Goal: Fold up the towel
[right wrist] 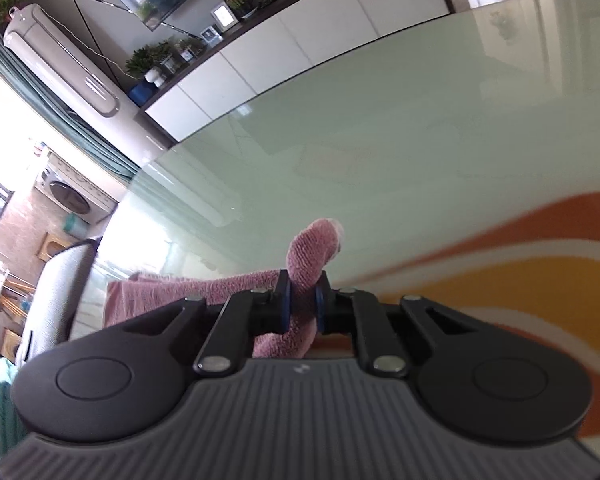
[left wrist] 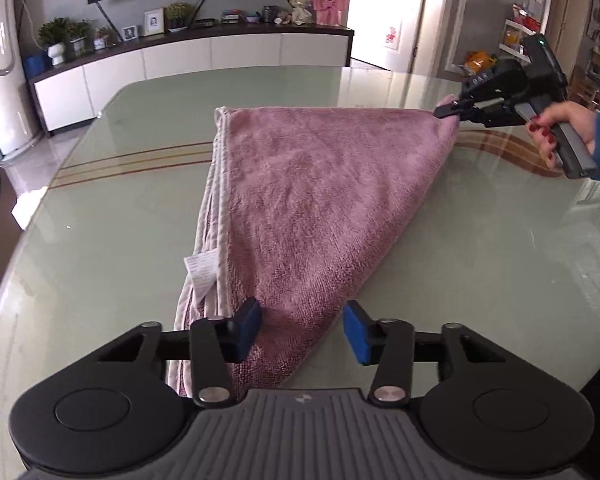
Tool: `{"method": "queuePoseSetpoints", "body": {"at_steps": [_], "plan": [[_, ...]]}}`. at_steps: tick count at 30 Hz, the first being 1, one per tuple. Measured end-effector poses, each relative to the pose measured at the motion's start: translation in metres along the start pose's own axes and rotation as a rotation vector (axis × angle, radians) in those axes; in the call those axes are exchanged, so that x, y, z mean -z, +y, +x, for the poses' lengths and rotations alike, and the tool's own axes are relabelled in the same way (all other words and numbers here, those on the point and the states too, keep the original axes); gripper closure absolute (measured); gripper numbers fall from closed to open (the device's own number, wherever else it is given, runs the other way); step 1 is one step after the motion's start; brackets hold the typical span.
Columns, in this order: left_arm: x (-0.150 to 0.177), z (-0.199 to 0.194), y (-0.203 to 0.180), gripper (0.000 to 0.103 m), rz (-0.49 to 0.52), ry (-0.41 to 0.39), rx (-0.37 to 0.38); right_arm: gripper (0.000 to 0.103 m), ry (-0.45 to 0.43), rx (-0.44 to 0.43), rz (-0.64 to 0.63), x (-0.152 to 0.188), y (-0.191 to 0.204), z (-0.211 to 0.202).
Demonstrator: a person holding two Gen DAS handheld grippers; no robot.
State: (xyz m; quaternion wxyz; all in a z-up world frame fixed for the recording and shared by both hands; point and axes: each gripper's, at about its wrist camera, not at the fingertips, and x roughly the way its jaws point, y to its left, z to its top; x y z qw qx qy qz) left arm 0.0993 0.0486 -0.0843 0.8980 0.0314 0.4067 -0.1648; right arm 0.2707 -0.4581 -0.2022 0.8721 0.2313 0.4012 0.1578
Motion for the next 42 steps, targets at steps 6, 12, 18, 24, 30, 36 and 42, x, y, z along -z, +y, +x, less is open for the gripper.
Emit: {"method": "queuePoseSetpoints", "body": {"at_steps": [6, 12, 18, 24, 30, 36, 42], "plan": [[-0.004, 0.014, -0.045, 0.061, 0.063, 0.024, 0.089, 0.092, -0.018, 0.091, 0.003, 0.006, -0.042, -0.050], [-0.008, 0.032, -0.097, 0.062, 0.080, 0.026, 0.184, 0.092, -0.059, 0.164, 0.041, 0.009, -0.082, -0.095], [-0.006, 0.046, -0.134, 0.061, 0.142, 0.015, 0.182, 0.092, -0.073, 0.179, 0.070, 0.016, -0.105, -0.104], [-0.015, 0.047, -0.118, 0.061, 0.047, 0.022, 0.217, 0.070, -0.101, 0.179, 0.101, 0.022, -0.106, -0.098], [-0.014, 0.038, -0.118, 0.061, 0.085, 0.005, 0.176, 0.060, -0.114, 0.137, 0.184, 0.032, -0.121, -0.105], [-0.011, 0.025, -0.119, 0.061, 0.140, 0.001, 0.174, 0.070, -0.145, 0.101, 0.231, 0.037, -0.133, -0.110], [-0.013, 0.014, -0.105, 0.061, 0.086, -0.046, 0.132, 0.089, -0.150, 0.107, 0.188, 0.038, -0.127, -0.108]]}}
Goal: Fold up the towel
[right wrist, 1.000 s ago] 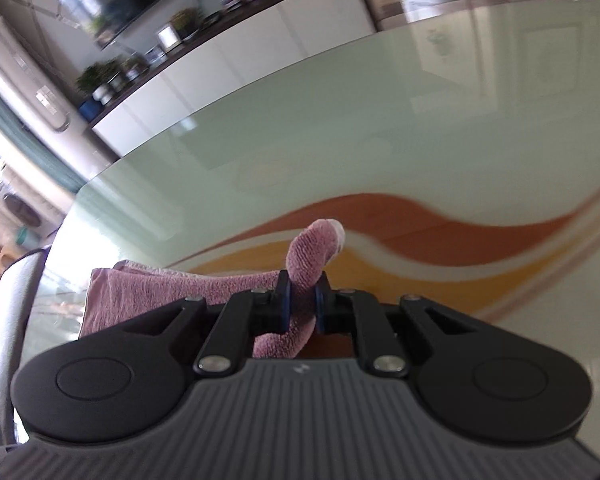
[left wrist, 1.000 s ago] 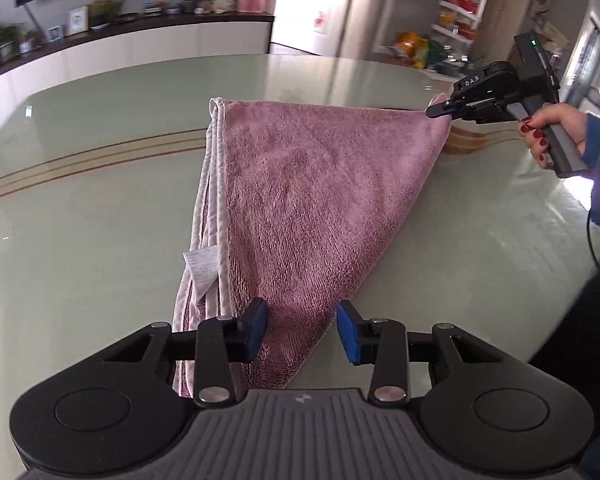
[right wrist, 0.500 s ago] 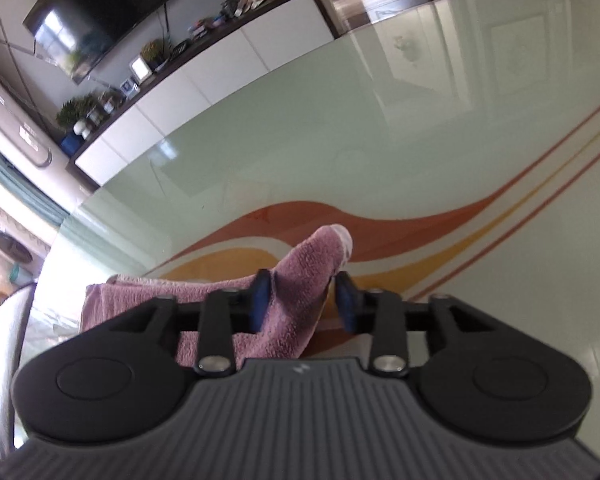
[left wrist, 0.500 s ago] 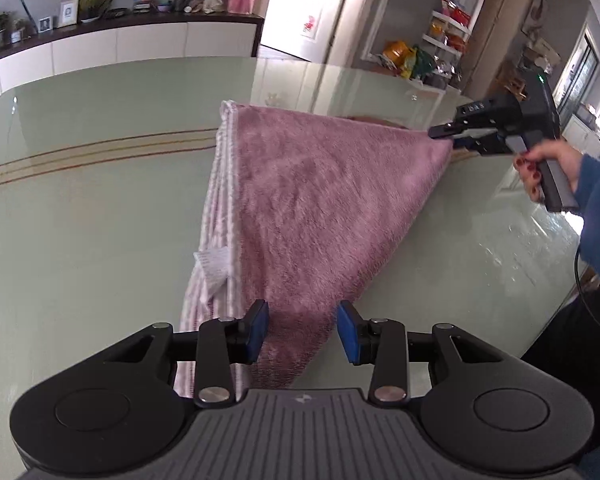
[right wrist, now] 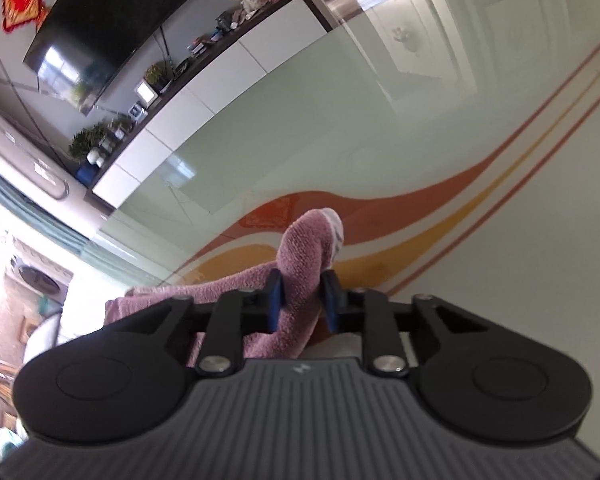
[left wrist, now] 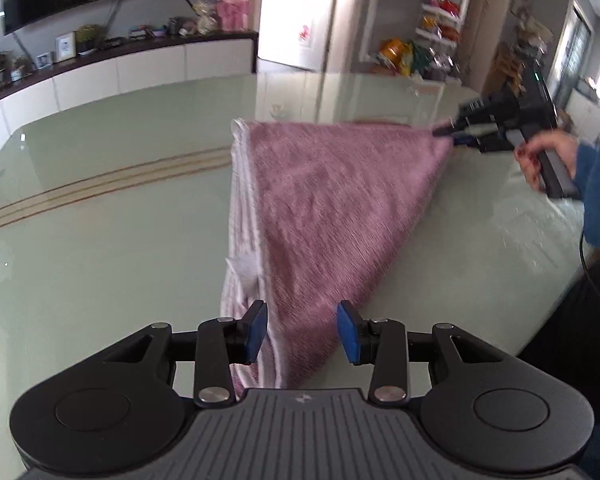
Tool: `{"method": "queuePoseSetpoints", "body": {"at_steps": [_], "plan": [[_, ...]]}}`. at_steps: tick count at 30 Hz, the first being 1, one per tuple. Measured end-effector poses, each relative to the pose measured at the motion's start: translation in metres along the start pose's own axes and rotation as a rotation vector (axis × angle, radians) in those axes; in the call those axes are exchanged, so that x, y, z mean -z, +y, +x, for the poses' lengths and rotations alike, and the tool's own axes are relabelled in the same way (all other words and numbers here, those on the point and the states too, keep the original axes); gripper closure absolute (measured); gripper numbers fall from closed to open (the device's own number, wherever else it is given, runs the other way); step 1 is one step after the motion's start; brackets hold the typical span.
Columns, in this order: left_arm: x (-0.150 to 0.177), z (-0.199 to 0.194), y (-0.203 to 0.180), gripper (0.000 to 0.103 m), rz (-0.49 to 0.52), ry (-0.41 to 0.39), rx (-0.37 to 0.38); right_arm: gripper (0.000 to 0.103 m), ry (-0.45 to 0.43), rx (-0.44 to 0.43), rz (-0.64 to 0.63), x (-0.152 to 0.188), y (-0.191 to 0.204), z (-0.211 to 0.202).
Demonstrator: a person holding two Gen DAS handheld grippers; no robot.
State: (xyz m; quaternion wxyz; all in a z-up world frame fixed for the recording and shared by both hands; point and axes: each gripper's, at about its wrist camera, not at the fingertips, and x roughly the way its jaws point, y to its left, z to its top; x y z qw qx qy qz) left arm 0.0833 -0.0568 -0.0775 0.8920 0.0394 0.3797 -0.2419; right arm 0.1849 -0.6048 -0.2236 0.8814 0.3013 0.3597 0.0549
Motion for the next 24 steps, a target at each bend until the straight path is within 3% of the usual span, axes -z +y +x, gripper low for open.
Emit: {"method": "queuePoseSetpoints", "body": {"at_steps": [5, 10, 13, 24], "plan": [[-0.006, 0.008, 0.014, 0.065, -0.077, 0.052, -0.049, 0.092, -0.019, -0.002, -0.038, -0.002, 0.008, -0.007], [-0.005, 0.018, 0.014, 0.070, -0.056, 0.097, -0.074, 0.092, -0.041, -0.035, -0.084, -0.003, 0.022, -0.017], [-0.005, 0.017, 0.011, 0.070, -0.020, 0.097, -0.081, 0.092, -0.053, -0.068, -0.127, -0.002, 0.036, -0.025], [-0.001, 0.005, 0.020, 0.069, -0.038, 0.076, -0.049, 0.092, -0.049, -0.210, -0.291, 0.022, 0.107, -0.050]]}}
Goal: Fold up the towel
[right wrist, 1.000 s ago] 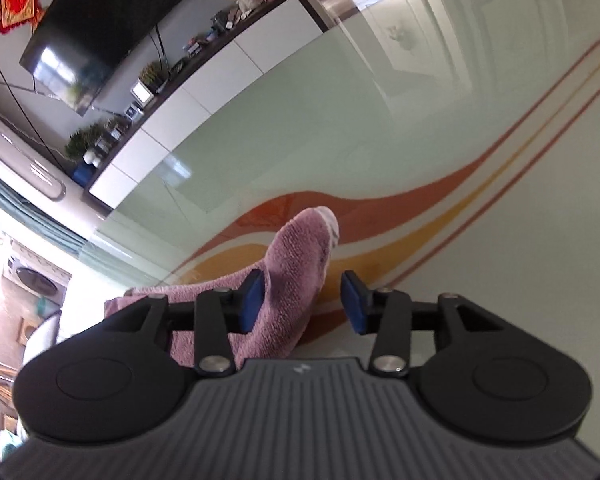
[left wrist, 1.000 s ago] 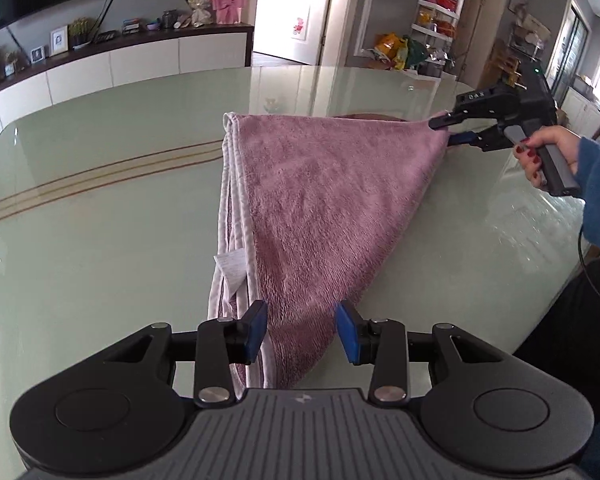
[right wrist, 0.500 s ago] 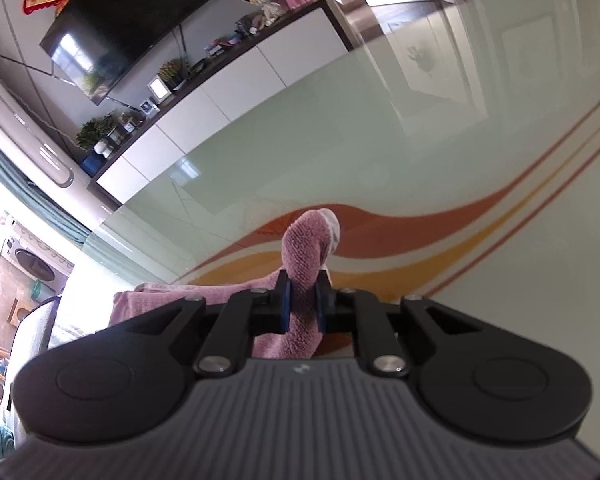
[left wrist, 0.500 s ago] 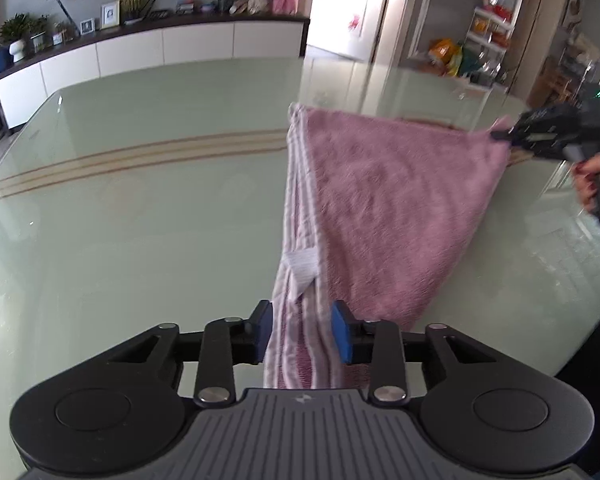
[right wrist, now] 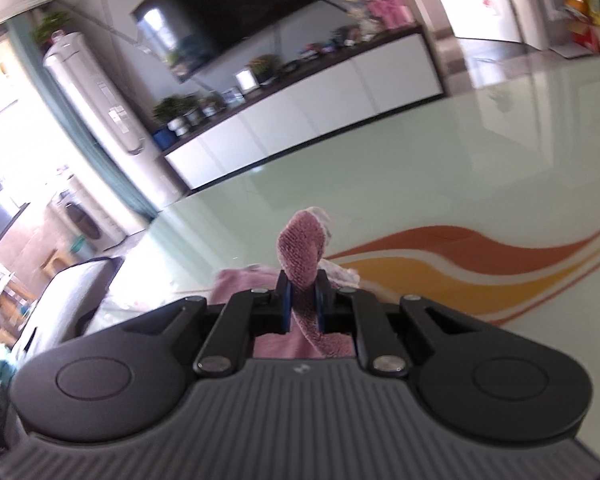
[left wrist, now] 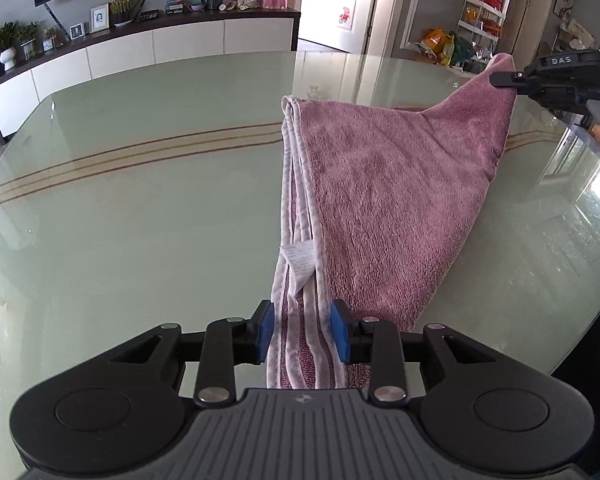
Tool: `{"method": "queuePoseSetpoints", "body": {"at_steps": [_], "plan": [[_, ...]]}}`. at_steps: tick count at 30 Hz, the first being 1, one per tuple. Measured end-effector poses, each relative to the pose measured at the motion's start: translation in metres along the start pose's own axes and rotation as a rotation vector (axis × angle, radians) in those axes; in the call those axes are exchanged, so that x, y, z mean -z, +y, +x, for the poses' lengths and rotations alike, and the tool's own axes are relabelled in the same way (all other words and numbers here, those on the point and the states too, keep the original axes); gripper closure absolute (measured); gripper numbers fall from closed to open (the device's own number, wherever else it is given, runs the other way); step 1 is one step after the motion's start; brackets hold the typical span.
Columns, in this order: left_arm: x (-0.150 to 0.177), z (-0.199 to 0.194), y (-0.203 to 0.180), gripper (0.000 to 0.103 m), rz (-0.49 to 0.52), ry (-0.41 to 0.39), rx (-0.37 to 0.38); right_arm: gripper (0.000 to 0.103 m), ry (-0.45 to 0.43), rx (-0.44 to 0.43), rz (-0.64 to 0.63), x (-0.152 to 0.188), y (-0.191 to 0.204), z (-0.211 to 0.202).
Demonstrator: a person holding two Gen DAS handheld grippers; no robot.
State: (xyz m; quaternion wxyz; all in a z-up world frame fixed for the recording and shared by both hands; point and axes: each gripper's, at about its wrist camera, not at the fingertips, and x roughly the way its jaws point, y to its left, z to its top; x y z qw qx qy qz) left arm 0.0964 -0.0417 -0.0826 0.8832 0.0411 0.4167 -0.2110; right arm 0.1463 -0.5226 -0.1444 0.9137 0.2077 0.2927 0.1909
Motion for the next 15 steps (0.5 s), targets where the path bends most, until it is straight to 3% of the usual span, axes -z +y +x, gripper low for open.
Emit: {"method": "queuePoseSetpoints", "body": {"at_steps": [7, 15], "plan": [[0.015, -0.028, -0.004, 0.069, 0.081, -0.030, 0.116, 0.092, 0.054, -0.109, -0.087, 0.014, 0.055, 0.012], [0.033, -0.016, -0.010, 0.069, 0.102, -0.022, 0.174, 0.092, 0.159, -0.238, -0.184, 0.039, 0.115, 0.028]]}}
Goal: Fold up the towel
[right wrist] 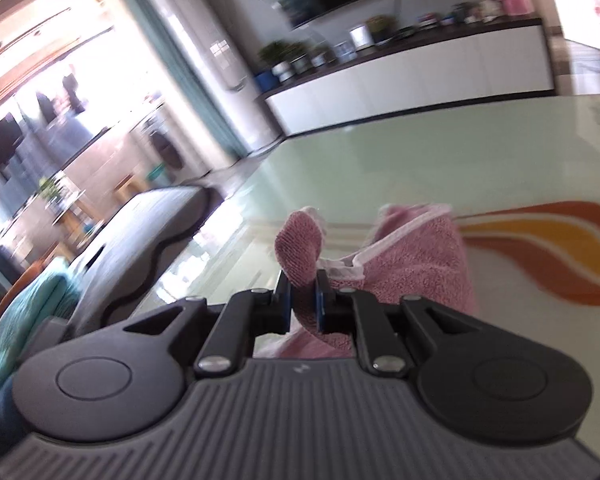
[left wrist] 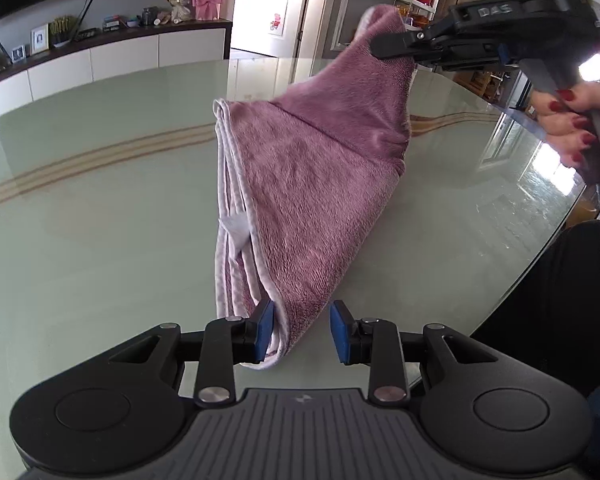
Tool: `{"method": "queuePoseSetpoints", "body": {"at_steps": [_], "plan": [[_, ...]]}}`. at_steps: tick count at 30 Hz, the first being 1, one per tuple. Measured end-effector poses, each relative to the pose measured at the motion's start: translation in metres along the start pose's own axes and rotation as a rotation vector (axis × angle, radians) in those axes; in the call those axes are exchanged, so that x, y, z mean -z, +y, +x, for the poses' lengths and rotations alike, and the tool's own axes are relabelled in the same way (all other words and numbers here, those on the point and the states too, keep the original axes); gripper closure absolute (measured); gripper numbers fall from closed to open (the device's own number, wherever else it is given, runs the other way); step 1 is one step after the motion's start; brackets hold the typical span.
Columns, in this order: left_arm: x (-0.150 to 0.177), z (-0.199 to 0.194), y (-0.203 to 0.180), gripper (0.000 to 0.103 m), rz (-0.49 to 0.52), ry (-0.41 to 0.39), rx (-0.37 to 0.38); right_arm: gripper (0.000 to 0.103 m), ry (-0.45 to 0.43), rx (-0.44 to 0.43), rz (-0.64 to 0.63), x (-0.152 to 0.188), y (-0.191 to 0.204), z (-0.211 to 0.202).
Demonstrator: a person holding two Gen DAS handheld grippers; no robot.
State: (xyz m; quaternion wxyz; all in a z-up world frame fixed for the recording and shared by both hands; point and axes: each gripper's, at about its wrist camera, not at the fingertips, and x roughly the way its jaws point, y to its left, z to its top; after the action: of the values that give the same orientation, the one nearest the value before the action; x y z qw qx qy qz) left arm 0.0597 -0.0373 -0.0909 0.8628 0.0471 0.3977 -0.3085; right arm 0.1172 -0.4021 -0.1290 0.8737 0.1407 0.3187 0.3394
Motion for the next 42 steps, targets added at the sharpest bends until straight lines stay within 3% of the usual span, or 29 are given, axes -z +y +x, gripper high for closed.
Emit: {"method": "queuePoseSetpoints", "body": {"at_steps": [12, 22, 26, 30, 34, 38, 42], "plan": [[0.015, 0.000, 0.005, 0.068, -0.049, -0.028, 0.022, 0.092, 0.191, -0.096, -0.077, 0.039, 0.056, 0.043], [0.024, -0.011, 0.004, 0.065, -0.051, -0.046, 0.040, 0.091, 0.266, -0.025, -0.164, 0.060, 0.069, 0.068], [0.030, -0.017, 0.005, 0.064, -0.037, -0.043, 0.028, 0.083, 0.270, -0.028, -0.203, 0.065, 0.076, 0.075], [0.033, -0.025, 0.005, 0.063, -0.025, -0.055, 0.014, 0.060, 0.261, -0.065, -0.225, 0.066, 0.085, 0.073], [0.030, -0.040, 0.005, 0.059, 0.005, -0.086, -0.004, 0.057, 0.204, -0.096, -0.263, 0.057, 0.090, 0.050], [0.022, -0.055, 0.007, 0.057, 0.014, -0.128, -0.008, 0.056, 0.134, 0.047, -0.289, 0.040, 0.064, 0.023], [0.009, -0.058, 0.001, 0.055, 0.030, -0.165, -0.012, 0.068, 0.165, 0.192, -0.304, 0.033, 0.034, 0.014]]}}
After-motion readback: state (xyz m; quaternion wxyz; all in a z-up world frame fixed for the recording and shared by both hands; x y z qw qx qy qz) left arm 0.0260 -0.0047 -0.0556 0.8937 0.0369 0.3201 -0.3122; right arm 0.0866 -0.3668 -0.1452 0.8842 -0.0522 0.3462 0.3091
